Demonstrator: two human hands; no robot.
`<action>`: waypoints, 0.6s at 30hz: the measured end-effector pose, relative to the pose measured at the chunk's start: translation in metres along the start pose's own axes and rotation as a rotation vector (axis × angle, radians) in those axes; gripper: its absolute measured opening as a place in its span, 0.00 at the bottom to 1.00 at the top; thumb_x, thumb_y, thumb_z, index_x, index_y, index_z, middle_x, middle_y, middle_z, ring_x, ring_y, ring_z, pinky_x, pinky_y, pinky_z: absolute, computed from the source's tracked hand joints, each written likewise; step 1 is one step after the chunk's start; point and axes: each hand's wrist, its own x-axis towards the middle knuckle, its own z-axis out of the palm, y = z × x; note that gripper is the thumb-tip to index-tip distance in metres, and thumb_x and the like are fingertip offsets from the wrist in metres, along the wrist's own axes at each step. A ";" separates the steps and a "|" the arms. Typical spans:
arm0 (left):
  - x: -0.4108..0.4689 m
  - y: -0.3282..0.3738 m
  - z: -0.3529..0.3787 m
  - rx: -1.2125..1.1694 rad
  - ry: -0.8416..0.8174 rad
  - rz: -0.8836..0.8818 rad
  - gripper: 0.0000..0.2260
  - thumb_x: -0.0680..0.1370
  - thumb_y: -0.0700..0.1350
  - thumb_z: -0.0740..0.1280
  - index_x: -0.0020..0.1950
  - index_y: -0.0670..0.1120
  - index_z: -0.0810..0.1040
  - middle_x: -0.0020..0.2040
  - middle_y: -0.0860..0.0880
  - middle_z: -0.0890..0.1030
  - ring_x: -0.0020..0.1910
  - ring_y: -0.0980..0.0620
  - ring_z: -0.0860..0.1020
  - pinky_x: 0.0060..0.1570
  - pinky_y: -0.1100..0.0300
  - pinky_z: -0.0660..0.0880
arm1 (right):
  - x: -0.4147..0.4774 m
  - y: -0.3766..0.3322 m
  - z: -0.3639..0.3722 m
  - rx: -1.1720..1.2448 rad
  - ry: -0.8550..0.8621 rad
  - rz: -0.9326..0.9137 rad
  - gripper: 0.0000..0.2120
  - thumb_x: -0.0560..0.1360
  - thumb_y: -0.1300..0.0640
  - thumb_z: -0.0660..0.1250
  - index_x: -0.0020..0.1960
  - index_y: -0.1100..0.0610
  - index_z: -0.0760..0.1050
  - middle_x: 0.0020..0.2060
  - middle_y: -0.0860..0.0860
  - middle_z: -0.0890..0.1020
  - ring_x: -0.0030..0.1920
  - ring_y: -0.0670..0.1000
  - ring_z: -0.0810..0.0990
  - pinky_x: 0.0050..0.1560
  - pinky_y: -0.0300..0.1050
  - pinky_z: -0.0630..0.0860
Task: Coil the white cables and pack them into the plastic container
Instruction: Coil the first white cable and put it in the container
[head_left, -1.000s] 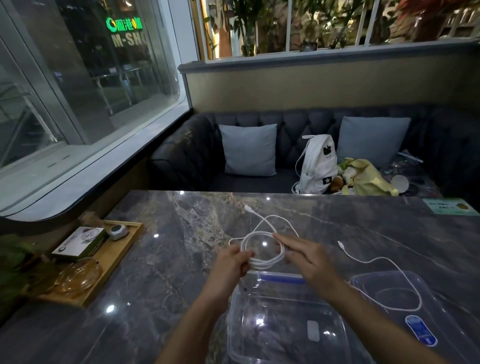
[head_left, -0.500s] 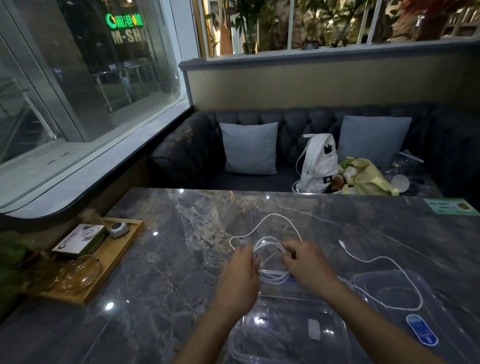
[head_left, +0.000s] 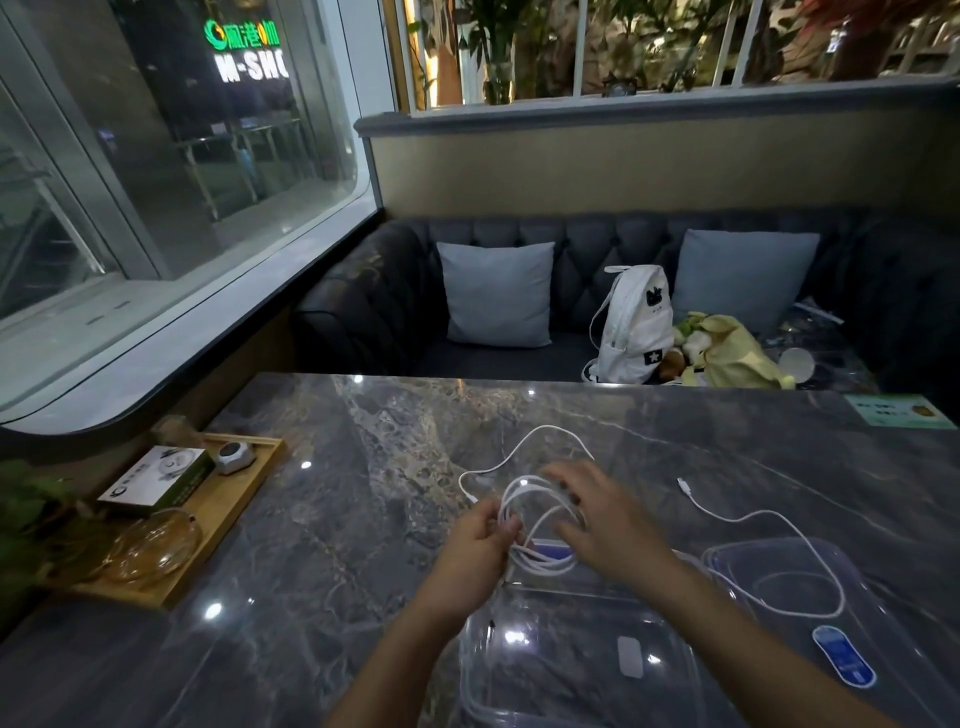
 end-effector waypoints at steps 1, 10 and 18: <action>-0.001 0.000 0.000 -0.011 -0.015 0.002 0.08 0.80 0.36 0.58 0.42 0.45 0.72 0.34 0.47 0.75 0.23 0.64 0.72 0.25 0.73 0.67 | -0.002 0.000 0.001 -0.141 0.022 -0.113 0.22 0.67 0.62 0.70 0.59 0.50 0.71 0.50 0.49 0.75 0.41 0.47 0.73 0.37 0.43 0.72; -0.001 0.007 -0.006 -0.162 -0.124 -0.034 0.07 0.79 0.38 0.58 0.43 0.45 0.72 0.27 0.51 0.75 0.18 0.61 0.64 0.19 0.70 0.60 | -0.002 -0.005 -0.007 -0.286 0.184 -0.311 0.04 0.72 0.54 0.62 0.40 0.46 0.72 0.33 0.45 0.77 0.30 0.42 0.69 0.27 0.35 0.66; 0.005 0.014 -0.006 -0.180 -0.179 0.006 0.05 0.80 0.40 0.58 0.44 0.42 0.70 0.39 0.45 0.84 0.24 0.58 0.70 0.26 0.67 0.66 | -0.007 0.000 0.009 0.225 0.415 -0.164 0.04 0.70 0.68 0.64 0.40 0.63 0.77 0.43 0.51 0.76 0.44 0.42 0.75 0.46 0.26 0.69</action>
